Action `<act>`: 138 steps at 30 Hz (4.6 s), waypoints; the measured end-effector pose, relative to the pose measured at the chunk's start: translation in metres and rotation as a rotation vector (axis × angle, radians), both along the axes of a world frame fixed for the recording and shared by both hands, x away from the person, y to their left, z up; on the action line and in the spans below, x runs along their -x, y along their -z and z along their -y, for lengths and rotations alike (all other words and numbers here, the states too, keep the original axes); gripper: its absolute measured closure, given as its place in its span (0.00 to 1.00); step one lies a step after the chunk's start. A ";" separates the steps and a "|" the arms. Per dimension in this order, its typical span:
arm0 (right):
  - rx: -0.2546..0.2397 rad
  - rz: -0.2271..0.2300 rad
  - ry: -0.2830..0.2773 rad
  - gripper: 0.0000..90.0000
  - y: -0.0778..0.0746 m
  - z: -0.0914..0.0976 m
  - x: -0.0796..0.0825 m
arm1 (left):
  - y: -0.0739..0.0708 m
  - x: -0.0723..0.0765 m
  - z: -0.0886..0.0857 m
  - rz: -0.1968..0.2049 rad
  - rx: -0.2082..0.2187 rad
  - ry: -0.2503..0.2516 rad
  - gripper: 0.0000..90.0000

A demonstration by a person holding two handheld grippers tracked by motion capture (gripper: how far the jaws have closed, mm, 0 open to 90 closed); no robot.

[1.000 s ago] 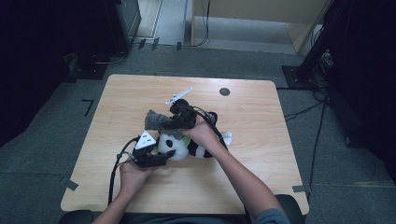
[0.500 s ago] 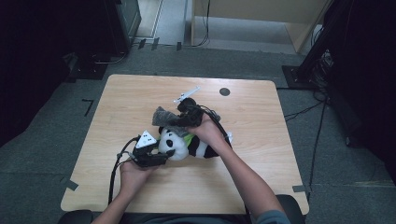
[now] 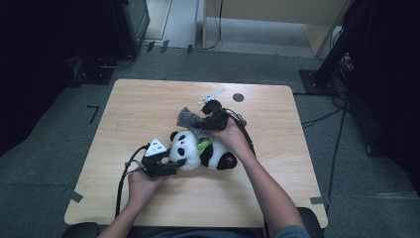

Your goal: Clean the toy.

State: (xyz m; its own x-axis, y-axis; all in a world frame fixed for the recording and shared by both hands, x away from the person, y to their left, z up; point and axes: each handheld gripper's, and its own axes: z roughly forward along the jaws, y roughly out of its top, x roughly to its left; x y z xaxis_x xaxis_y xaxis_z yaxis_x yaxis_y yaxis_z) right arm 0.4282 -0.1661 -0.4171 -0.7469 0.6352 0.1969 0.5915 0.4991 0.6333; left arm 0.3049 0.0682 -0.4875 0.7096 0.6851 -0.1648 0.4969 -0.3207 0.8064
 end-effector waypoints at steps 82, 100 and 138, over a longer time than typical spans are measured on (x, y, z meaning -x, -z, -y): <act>-0.024 0.071 0.117 0.86 -0.012 0.025 0.006 | -0.001 -0.005 0.000 -0.027 0.020 -0.014 0.43; -0.144 0.229 0.206 0.86 -0.061 0.077 0.022 | -0.002 -0.007 0.000 -0.037 0.021 -0.017 0.42; -0.164 0.086 0.273 0.85 -0.009 0.127 0.037 | -0.002 -0.010 0.000 -0.035 0.024 -0.003 0.40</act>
